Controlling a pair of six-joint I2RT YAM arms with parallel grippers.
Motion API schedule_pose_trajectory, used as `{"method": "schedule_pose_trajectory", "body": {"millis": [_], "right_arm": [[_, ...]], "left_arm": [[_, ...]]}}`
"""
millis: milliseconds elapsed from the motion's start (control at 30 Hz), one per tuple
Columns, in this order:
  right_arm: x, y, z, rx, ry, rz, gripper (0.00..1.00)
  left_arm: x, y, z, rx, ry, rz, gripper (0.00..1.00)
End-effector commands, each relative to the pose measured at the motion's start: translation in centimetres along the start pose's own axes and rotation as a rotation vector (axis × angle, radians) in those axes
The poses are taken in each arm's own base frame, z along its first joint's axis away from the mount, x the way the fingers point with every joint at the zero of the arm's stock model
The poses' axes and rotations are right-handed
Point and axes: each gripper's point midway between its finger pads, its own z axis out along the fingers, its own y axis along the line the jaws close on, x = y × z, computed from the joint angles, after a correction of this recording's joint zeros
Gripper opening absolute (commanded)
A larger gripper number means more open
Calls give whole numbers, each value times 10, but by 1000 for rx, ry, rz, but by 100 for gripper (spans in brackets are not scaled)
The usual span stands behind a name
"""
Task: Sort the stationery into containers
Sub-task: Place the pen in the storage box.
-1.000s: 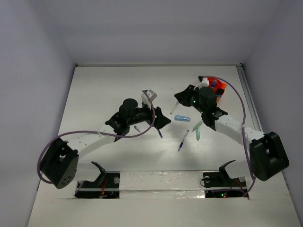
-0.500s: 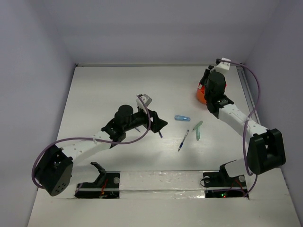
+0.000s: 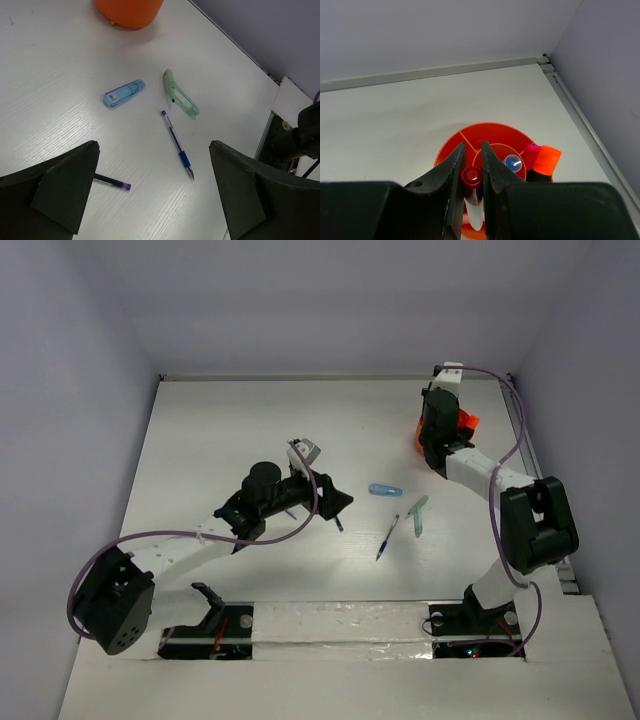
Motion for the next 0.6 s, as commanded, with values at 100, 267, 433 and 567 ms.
{"method": "schedule_pose_trajectory", "body": {"millis": [100, 267, 433, 567], "right_arm": [[-22, -4, 13, 59, -86, 9, 5], [-13, -2, 15, 61, -75, 14, 8], [6, -5, 10, 65, -41, 40, 16], [11, -15, 6, 94, -33, 61, 32]], "left_arm": [[-10, -6, 1, 30, -42, 29, 90], [-9, -5, 2, 23, -42, 31, 90], [-8, -4, 3, 21, -35, 31, 90], [-7, -3, 4, 18, -33, 30, 90]]}}
